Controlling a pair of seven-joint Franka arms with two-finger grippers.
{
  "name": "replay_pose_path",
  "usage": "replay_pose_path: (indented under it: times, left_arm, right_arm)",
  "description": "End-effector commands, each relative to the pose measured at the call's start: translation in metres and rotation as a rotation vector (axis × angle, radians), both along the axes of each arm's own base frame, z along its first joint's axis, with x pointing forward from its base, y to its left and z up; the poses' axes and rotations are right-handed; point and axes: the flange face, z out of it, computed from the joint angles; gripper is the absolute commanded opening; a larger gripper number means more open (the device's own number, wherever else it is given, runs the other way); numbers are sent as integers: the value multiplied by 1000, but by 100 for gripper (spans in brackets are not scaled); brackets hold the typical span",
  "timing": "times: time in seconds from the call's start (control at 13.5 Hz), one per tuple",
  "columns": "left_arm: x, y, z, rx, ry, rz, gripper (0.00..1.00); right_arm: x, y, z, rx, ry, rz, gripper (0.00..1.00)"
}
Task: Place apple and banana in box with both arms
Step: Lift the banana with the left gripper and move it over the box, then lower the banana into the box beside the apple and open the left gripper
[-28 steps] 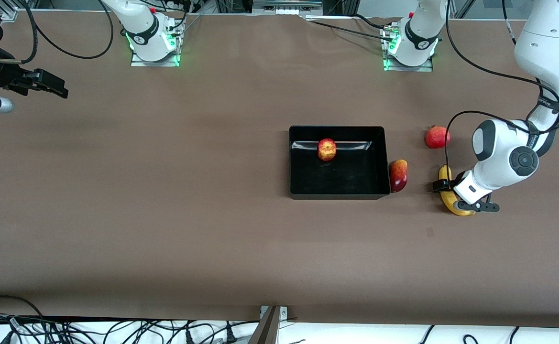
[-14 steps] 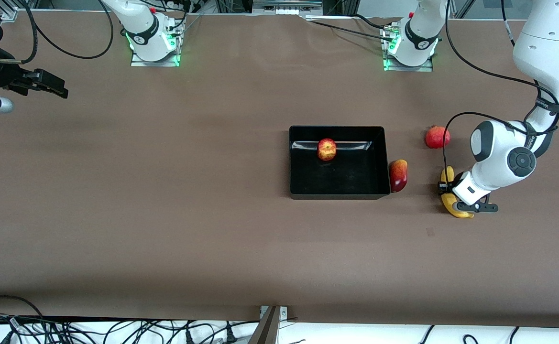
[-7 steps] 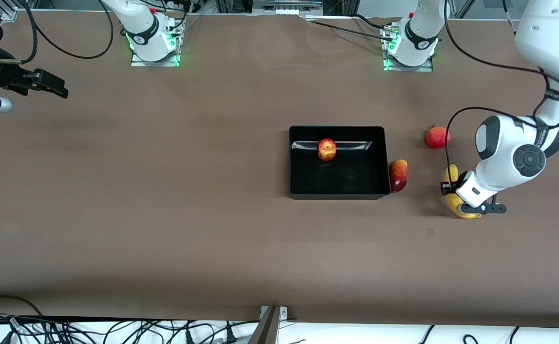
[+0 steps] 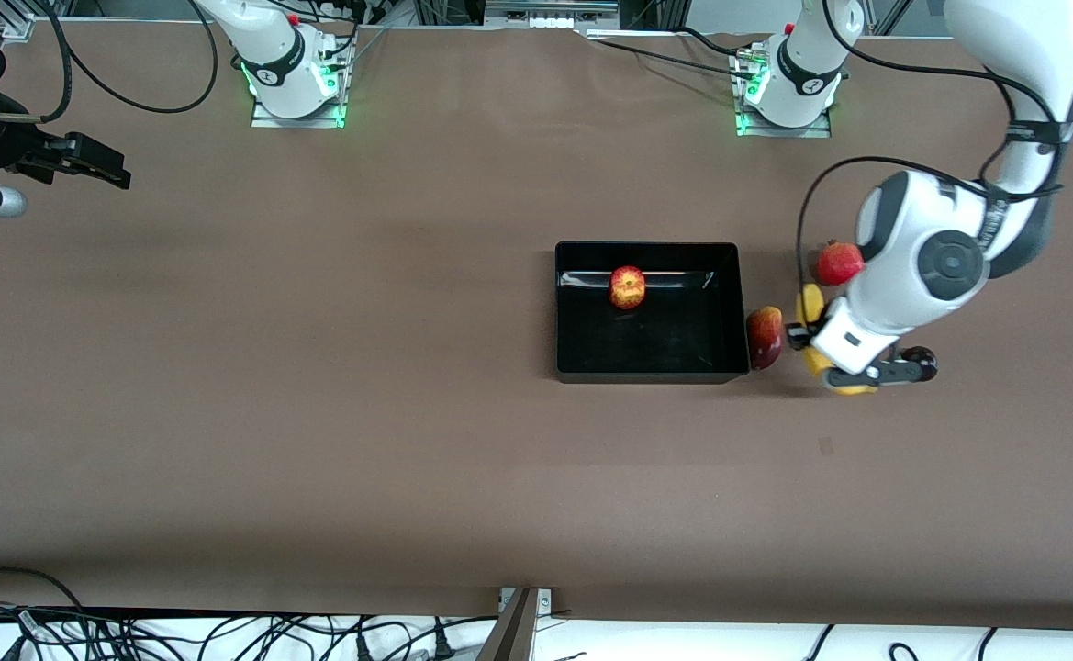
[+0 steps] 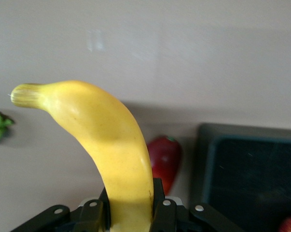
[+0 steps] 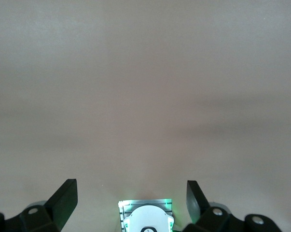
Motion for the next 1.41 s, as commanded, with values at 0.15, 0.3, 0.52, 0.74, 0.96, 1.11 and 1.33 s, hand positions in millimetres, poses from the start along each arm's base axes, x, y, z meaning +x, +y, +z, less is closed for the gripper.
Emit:
replay_pose_path:
  times: [0.15,0.3,0.52,0.74,0.96,1.11,1.33]
  left_arm:
    - [-31,-81,4,-13,25,44,0]
    - [-39,-101,3,-7,28,50,0]
    - [-48,-123,-6,-1,43,68,0]
    - [-51,-129,-12,0,51,74,0]
    - [-55,-140,-22,1,63,75,0]
    - [-58,-150,-29,-2,65,83,0]
    - [-60,-156,-34,-5,63,87,0]
  right_arm:
    - [2,0,5,5,-3,-2,100]
    - [2,-1,4,6,2,-2,100]
    - [2,-2,4,6,2,-5,100]
    - [2,-2,5,5,-3,-7,100]
    - [2,-3,4,6,0,-4,100]
    - [3,-2,4,6,-1,-4,100]
    - [3,-2,4,5,-1,-2,100]
